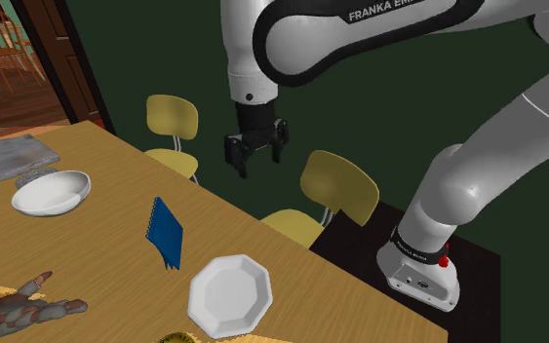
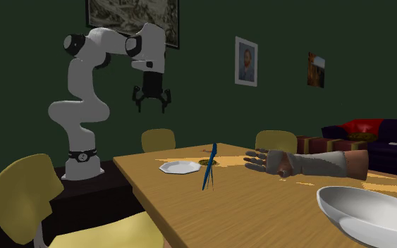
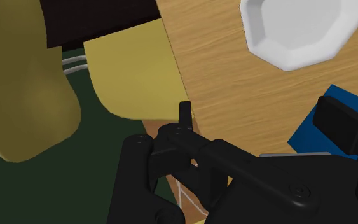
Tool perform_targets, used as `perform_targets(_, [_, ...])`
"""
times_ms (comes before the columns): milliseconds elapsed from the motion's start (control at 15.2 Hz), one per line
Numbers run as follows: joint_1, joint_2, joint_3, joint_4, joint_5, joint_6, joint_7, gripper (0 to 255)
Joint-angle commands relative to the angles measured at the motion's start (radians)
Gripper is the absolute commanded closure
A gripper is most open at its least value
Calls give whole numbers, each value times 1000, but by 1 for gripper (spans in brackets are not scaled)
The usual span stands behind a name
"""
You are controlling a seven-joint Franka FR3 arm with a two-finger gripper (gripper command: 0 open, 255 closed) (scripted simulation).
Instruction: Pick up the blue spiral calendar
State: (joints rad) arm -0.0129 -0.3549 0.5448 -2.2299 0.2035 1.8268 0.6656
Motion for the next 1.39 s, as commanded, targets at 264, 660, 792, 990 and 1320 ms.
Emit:
perform_targets(264, [-30, 272, 142, 167, -147, 80, 306, 0])
perform_targets(660, [43, 590, 173, 395, -384, 77, 617, 0])
perform_targets(792, [95, 691, 152, 487, -453, 56, 700, 0])
perform_targets(990, [180, 835, 108, 644, -534, 13, 797, 0])
perform_targets(1320, [321, 1066, 30, 953, -623, -84, 895, 0])
